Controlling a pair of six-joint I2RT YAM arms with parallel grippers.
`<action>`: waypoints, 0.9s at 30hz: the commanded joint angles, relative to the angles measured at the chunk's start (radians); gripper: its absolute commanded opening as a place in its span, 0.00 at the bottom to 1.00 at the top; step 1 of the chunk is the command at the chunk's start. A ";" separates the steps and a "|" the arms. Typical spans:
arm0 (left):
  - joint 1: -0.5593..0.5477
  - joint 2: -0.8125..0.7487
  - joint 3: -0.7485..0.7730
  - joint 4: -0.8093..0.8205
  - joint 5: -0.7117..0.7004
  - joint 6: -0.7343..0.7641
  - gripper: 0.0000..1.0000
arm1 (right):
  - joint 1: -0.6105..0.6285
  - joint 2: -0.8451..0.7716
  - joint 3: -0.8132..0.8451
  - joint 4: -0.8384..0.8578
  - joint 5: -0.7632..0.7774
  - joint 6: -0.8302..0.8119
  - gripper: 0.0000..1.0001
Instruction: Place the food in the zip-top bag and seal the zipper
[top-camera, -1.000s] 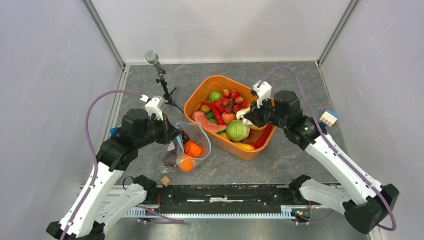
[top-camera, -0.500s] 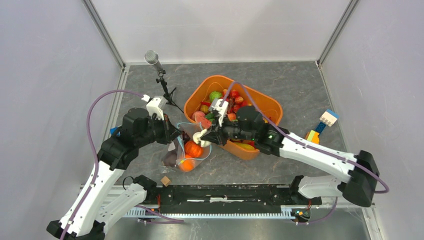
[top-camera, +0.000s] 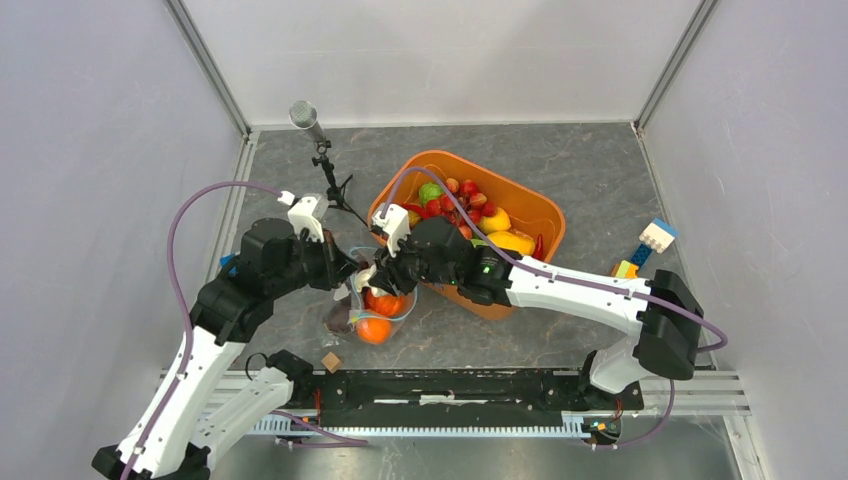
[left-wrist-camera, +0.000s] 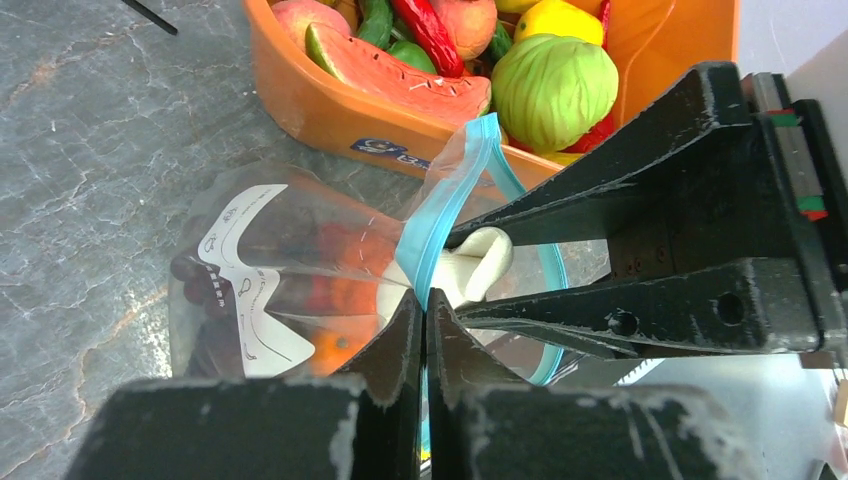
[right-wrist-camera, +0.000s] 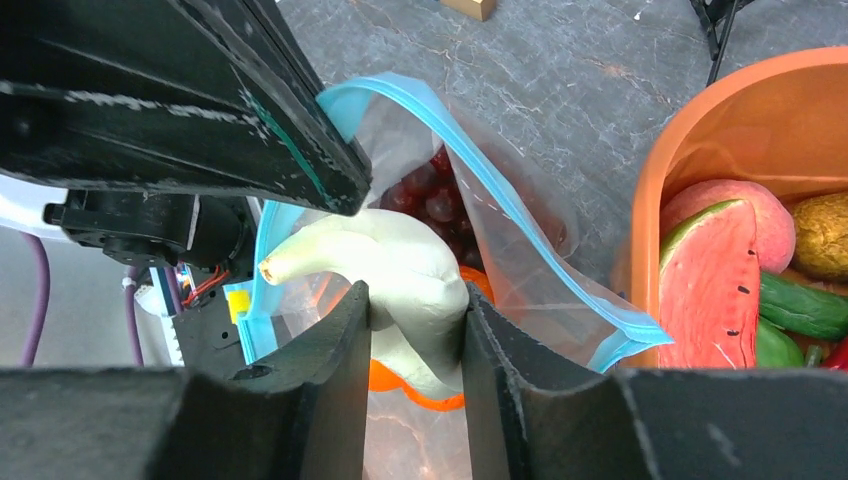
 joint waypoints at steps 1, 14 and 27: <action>0.003 -0.020 0.058 0.027 -0.016 -0.035 0.02 | 0.010 0.001 0.030 0.039 -0.033 0.018 0.40; 0.003 -0.026 0.060 0.027 -0.020 -0.038 0.03 | 0.010 -0.084 -0.004 0.052 -0.087 -0.036 0.71; 0.003 -0.024 0.071 0.016 -0.016 -0.032 0.03 | 0.010 -0.190 -0.063 0.040 0.036 -0.077 0.73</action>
